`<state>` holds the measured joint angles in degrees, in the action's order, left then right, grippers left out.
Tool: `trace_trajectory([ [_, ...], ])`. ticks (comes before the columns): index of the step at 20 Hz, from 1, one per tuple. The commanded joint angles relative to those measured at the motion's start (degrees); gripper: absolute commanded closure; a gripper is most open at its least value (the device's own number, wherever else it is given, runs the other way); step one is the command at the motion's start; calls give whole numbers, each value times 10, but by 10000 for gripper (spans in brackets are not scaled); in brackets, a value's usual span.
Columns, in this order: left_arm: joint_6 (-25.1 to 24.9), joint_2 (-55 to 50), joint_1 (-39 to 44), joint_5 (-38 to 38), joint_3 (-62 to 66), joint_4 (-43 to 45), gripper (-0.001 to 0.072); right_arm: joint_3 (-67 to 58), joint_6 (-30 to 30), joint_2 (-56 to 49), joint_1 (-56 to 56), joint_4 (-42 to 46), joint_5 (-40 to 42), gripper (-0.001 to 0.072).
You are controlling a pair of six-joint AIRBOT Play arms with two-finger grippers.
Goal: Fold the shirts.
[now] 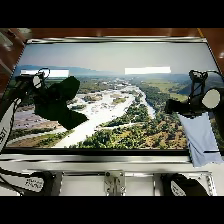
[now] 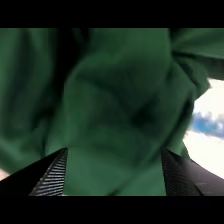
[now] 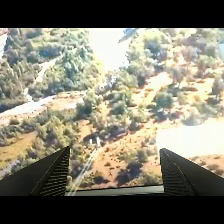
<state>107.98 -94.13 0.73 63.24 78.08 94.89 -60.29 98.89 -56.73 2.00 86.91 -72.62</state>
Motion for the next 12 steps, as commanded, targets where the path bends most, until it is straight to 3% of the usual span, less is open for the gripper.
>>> trace_trajectory([
  [1, 3, -42, -5, -23, 2, 1, 2, 0, 1, 0, 0, -9, 1, 31],
  [3, 14, -56, -5, -24, 2, 0, 39, 0, 1, 0, 0, -19, 0, 31],
  [4, 35, -58, -5, -24, 3, -3, 271, 0, 1, 0, 0, -24, 0, 31],
  [5, 36, -56, -5, -24, 6, -21, 663, 0, 2, 0, 0, -28, 0, 31],
  [9, -13, -15, 13, -12, 82, -62, 675, 0, 2, 0, 0, -29, 0, 31],
  [12, -37, 89, 76, -27, 145, -62, 675, 0, -40, 0, 0, 13, 2, 31],
])
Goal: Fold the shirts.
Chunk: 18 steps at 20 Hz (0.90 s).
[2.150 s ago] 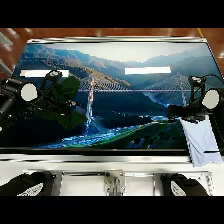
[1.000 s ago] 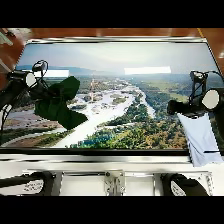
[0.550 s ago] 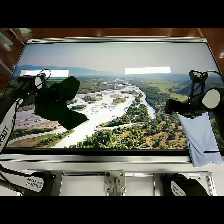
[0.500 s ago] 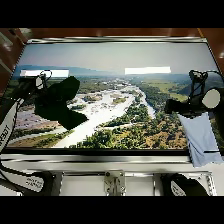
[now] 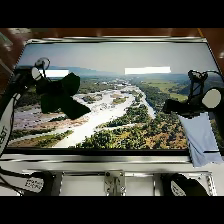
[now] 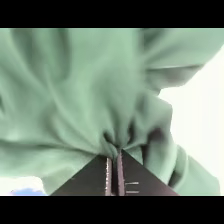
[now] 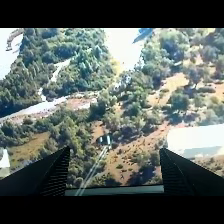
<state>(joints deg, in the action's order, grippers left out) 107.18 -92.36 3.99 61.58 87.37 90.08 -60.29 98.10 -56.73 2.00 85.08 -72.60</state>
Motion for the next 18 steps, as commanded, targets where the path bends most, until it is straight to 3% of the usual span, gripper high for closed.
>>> trace_trajectory([
  [1, -30, 114, 72, -17, 64, -13, 675, -1, -47, 0, 0, 62, 5, 31],
  [5, -5, 284, 215, -53, 74, -14, 675, -67, -85, 4, 0, 105, -82, 31],
  [8, 39, 326, 331, -52, 70, -12, 675, -127, -107, 36, 0, 141, -98, 31],
  [11, 77, 293, 436, -63, 31, 6, 675, -157, -113, 76, 0, 184, -100, 31],
  [15, 144, 186, 509, -106, -46, 11, 675, -158, -113, 111, 0, 194, -150, 31],
  [18, 147, 76, 535, -207, -53, -113, 675, -156, -113, 112, 0, 186, -189, 31],
])
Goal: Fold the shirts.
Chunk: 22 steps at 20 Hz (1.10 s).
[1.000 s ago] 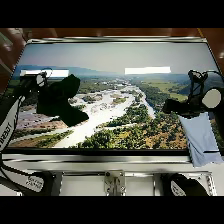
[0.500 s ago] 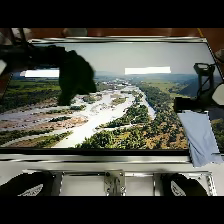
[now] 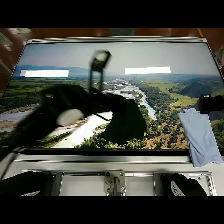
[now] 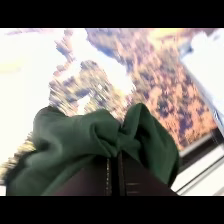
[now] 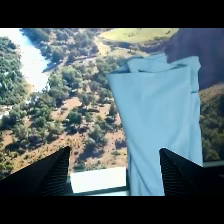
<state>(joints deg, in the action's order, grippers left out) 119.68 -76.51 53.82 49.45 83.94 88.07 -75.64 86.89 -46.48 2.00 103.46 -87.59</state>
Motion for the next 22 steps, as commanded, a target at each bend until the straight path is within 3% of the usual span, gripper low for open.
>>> trace_trajectory([
  [1, -12, -113, 42, -135, -19, -169, 674, -3, -1, 9, 0, -4, -38, 31],
  [2, -56, -138, 44, -173, -17, -248, 607, -3, -1, 8, 0, -12, -37, 31],
  [3, -77, -153, 42, -194, -17, -306, 247, -2, -1, 7, 0, -19, -36, 31],
  [4, -79, -160, 32, -198, -17, -343, 13, -2, -1, 4, 0, -24, -37, 31],
  [6, -106, -149, -13, -133, -17, -354, 2, -2, -2, -9, -1, -21, -37, 31],
  [8, -157, -118, -84, -19, -17, -346, 4, 7, -5, -26, -1, 12, -31, 31],
  [10, -164, -77, -156, 108, -17, -268, 5, 38, -5, -44, -18, 33, -19, 32],
  [12, -164, -30, -208, 207, -30, -166, 5, 90, -4, -52, -60, -13, 9, 31],
  [13, -165, -2, -229, 232, -54, -156, 4, 119, -5, -53, -87, -49, 22, 31],
  [16, -179, 74, -251, 217, -195, -176, 3, 211, -29, -53, -175, -198, 48, 32],
  [19, -182, 103, -253, 128, -369, -269, 3, 274, -63, -53, -224, -325, 68, 31],
  [22, -205, 97, -247, 2, -472, -398, 4, 294, -71, -53, -231, -342, 71, 31],
])
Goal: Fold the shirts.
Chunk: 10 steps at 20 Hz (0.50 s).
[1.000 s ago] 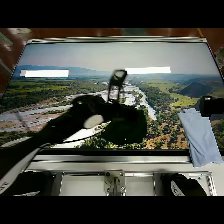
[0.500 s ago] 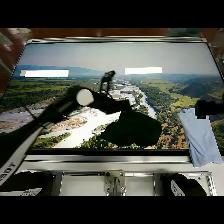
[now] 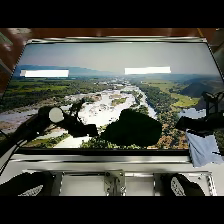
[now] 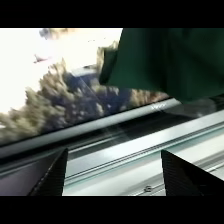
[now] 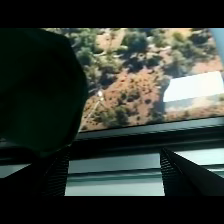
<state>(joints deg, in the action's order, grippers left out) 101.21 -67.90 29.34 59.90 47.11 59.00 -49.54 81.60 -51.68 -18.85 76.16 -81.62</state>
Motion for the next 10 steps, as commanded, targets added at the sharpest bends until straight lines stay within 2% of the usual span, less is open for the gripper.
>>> trace_trajectory([
  [1, -32, 7, 0, -139, -120, -143, 4, 33, -18, -1, -22, -69, 12, 32],
  [4, -58, -30, 3, -191, -120, -190, 5, 33, -18, -1, -22, -71, 16, 31],
  [7, -126, -72, 3, -221, -119, -278, 5, 33, -17, -1, -22, -71, 18, 32],
  [9, -147, -93, 3, -236, -119, -306, 7, 33, -16, -1, -22, -71, 18, 31],
  [10, -153, -102, 3, -246, -119, -314, 59, 33, -15, -1, -22, -71, 18, 32],
])
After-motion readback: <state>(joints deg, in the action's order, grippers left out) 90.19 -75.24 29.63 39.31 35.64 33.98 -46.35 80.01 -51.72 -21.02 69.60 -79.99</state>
